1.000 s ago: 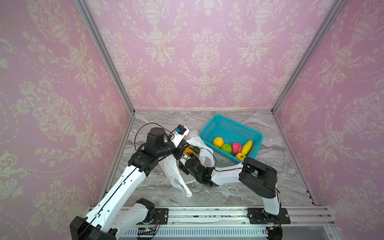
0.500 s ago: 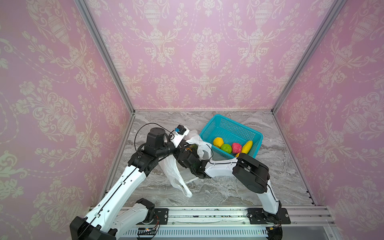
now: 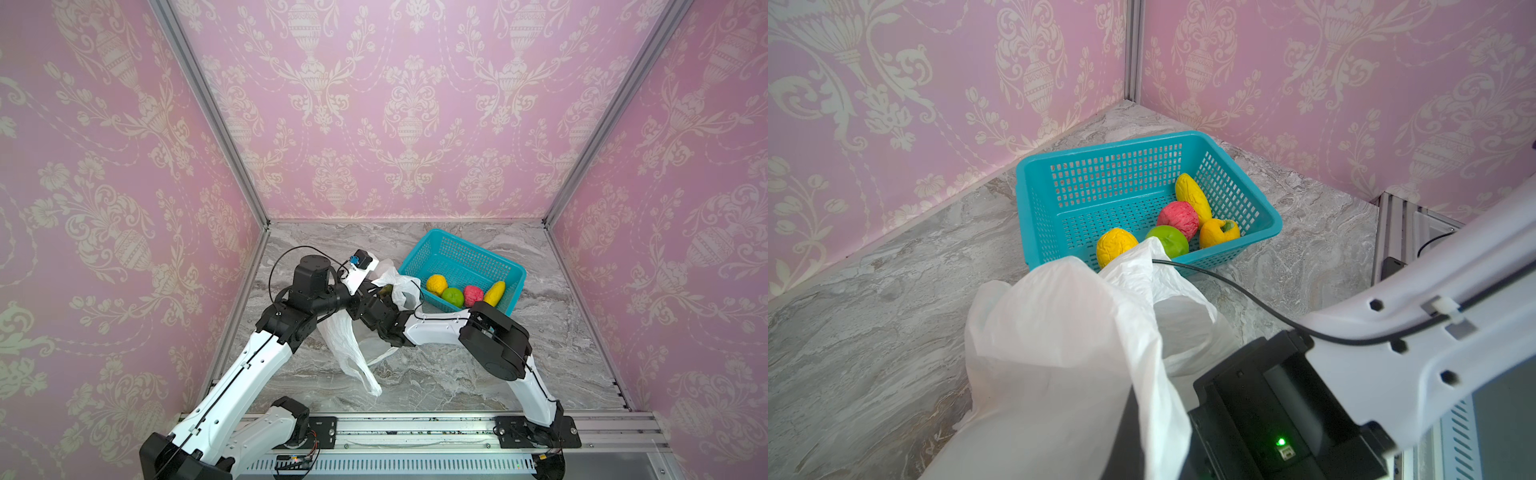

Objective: Untie the knot of the plastic bag and take out the fruit
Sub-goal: 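Close the right gripper on the orange-yellow long fruit in the bag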

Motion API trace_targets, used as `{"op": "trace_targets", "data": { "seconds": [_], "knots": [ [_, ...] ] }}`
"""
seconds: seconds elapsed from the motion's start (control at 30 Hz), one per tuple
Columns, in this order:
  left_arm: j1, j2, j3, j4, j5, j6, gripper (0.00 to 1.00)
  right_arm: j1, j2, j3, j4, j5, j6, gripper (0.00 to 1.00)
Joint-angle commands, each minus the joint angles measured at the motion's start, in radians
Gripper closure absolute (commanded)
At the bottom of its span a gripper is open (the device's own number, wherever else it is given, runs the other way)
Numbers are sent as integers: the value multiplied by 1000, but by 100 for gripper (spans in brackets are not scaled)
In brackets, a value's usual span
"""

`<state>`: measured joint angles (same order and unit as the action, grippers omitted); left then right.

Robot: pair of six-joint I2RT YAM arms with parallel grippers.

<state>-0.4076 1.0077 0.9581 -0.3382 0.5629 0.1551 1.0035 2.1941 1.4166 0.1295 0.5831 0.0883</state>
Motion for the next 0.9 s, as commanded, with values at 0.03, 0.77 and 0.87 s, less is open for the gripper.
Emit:
{"op": "trace_targets", "data": {
  "seconds": [0.03,0.77,0.87],
  "knots": [
    [7,-21,-12,10,3,-3,100,-13,54,70,-94,-24,48,26],
    [6,-13,-12,7,-35,-2,100,9,-202,-167,35,-75,35,66],
    [7,-9,-10,1,-57,1,100,44,-281,-232,95,-51,-1,69]
  ]
}}
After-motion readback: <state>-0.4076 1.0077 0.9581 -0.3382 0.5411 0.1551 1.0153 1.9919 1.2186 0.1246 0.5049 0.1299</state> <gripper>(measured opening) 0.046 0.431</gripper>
